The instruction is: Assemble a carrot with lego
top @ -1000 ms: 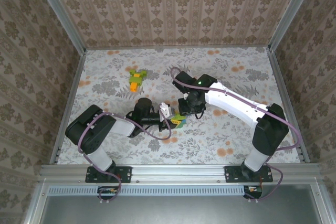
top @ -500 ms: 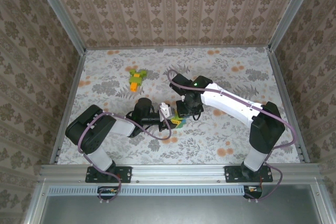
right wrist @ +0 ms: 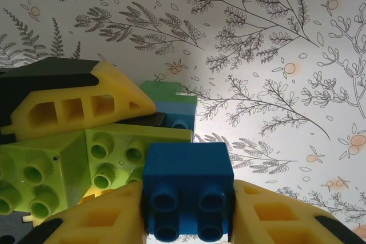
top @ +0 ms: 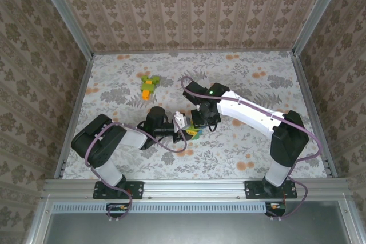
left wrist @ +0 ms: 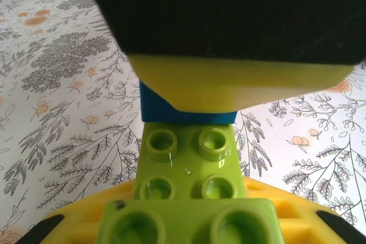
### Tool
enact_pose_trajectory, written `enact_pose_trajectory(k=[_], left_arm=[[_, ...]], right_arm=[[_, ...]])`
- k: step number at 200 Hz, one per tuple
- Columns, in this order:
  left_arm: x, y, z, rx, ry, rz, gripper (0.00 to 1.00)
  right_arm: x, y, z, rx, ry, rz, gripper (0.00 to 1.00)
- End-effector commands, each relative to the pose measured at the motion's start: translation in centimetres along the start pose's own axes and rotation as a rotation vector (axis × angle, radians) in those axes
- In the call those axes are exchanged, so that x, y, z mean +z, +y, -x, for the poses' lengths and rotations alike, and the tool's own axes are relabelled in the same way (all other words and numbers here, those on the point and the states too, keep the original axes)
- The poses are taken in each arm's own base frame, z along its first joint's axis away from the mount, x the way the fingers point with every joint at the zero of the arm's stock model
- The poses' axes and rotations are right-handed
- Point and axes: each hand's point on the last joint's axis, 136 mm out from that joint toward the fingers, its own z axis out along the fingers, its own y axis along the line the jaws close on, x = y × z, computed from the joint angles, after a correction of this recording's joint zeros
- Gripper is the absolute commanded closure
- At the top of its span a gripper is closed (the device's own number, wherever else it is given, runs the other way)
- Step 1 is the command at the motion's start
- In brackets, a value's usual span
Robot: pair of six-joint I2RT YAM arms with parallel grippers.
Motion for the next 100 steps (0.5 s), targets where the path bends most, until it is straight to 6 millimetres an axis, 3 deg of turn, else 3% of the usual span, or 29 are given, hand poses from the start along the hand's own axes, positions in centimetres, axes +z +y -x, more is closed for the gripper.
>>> enact_pose_trajectory(k=[1,100], left_arm=[[-0.1,-1.4,-5.0,-0.088,0.158,-0.02,0.72],[0.0,-1.7,-4.8,-0.081,0.151,-0.032,0.72]], right_arm=[[1.5,-1.5,-1.1,0.02,0.067,-0.11,0.64],[2.7,-2.1,-1.8,0.078,0.12,-0.164,0.64]])
